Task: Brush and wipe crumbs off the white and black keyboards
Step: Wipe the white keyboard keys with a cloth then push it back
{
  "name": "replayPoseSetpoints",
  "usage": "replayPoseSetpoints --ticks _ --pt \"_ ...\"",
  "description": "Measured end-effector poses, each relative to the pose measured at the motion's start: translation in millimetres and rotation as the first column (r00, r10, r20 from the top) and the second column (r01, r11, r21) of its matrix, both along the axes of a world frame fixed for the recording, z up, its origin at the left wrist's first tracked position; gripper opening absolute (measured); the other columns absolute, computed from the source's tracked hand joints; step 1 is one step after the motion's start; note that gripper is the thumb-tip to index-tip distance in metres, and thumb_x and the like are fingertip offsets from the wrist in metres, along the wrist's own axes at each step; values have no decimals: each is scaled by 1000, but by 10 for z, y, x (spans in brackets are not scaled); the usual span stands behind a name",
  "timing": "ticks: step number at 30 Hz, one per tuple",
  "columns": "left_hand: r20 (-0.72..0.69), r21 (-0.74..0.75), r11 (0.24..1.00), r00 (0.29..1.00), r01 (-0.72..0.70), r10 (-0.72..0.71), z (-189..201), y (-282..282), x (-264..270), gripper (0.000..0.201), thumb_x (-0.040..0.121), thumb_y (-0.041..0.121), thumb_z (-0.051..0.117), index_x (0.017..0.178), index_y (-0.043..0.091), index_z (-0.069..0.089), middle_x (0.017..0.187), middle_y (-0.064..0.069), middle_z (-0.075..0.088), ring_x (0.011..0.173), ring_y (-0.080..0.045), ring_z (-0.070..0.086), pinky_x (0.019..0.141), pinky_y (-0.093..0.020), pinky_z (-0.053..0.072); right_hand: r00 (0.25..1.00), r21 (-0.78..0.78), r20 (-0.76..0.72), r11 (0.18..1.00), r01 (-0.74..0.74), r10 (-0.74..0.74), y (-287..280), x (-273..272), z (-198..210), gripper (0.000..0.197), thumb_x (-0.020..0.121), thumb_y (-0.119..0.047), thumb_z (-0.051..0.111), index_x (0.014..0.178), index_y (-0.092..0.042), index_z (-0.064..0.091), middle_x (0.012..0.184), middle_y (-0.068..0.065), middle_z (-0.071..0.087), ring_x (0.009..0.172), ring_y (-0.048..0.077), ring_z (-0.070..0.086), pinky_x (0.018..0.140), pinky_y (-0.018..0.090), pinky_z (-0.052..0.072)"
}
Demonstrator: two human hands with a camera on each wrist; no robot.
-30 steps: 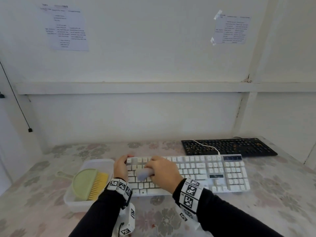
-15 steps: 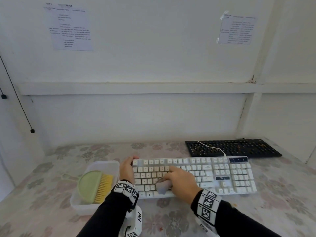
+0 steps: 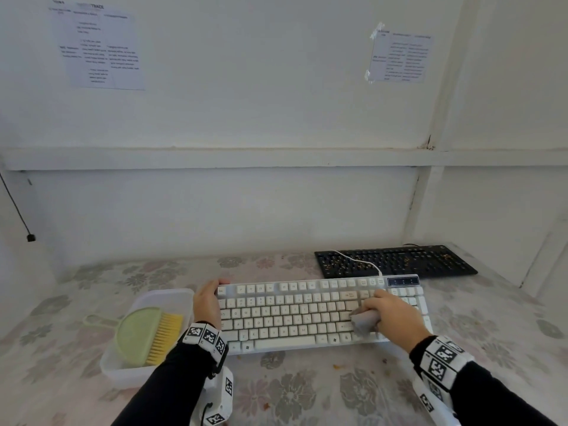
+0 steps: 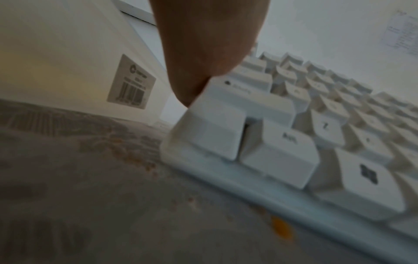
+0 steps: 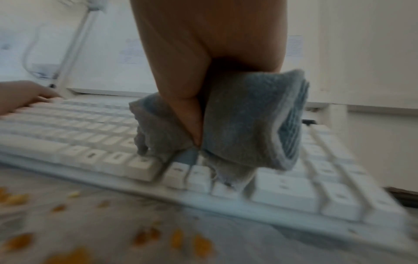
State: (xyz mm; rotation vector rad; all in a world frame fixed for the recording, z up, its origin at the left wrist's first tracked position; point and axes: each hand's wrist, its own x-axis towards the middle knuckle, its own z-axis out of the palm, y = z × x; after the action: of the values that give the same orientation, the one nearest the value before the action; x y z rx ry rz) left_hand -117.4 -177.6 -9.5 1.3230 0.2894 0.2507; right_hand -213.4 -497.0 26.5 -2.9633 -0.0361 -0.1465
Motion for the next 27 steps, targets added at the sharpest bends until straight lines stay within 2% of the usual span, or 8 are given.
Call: replayPoseSetpoints --ticks 6,10,12,16,18,21,24,27 --pt "29 43 999 999 -23 22 -12 -12 14 28 93 9 41 72 7 59 71 -13 55 69 -28 52 63 -32 42 990 -18 21 990 139 -139 -440 -35 -5 21 83 -12 59 94 -29 65 95 -13 49 88 8 49 66 16 37" --pt "31 59 998 999 -31 29 -20 -16 10 27 93 11 40 78 5 61 74 -15 56 66 -28 52 59 -30 42 973 -31 14 973 231 -230 -635 -51 43 20 84 -14 59 87 -34 61 93 -13 51 82 7 49 56 13 31" --pt "25 45 998 999 -33 32 -21 -16 7 28 92 12 41 73 8 61 72 -14 56 63 -28 52 59 -31 43 954 -25 28 954 299 -299 -753 -74 56 18 86 -15 57 91 -31 63 97 -9 57 80 9 50 53 12 28" --pt "7 36 999 1000 -26 26 -41 -6 19 30 92 13 42 69 11 60 67 -13 55 59 -27 51 58 -31 43 862 57 59 864 501 -504 -910 -135 61 16 85 -13 51 86 -27 61 97 -2 60 78 16 55 68 28 49" --pt "6 43 999 1000 -23 23 -44 -7 29 29 91 13 43 68 11 60 70 -14 56 62 -28 52 62 -33 44 853 131 74 853 506 -517 -882 -121 108 15 83 -14 54 94 -22 60 100 2 57 83 19 56 75 34 51" --pt "-6 28 999 1000 -17 17 -51 6 43 28 90 14 45 67 12 61 69 -12 58 66 -28 53 68 -37 44 921 163 137 926 342 -364 -548 -63 247 20 84 -15 58 104 -18 57 101 -1 48 81 12 51 68 21 43" --pt "-40 -23 999 998 37 -38 -39 22 24 29 91 17 45 67 14 61 56 -6 59 58 -27 52 64 -35 44 986 141 160 990 31 -54 38 -41 272 25 85 -15 60 109 -22 59 109 -6 50 90 7 50 82 19 46" --pt "-84 -110 990 991 92 -102 -22 55 8 29 92 20 46 68 14 62 49 -2 58 59 -27 52 64 -35 43 973 108 66 968 -228 221 589 -81 94 26 86 -18 57 112 -26 59 112 -12 49 97 6 49 85 15 44"
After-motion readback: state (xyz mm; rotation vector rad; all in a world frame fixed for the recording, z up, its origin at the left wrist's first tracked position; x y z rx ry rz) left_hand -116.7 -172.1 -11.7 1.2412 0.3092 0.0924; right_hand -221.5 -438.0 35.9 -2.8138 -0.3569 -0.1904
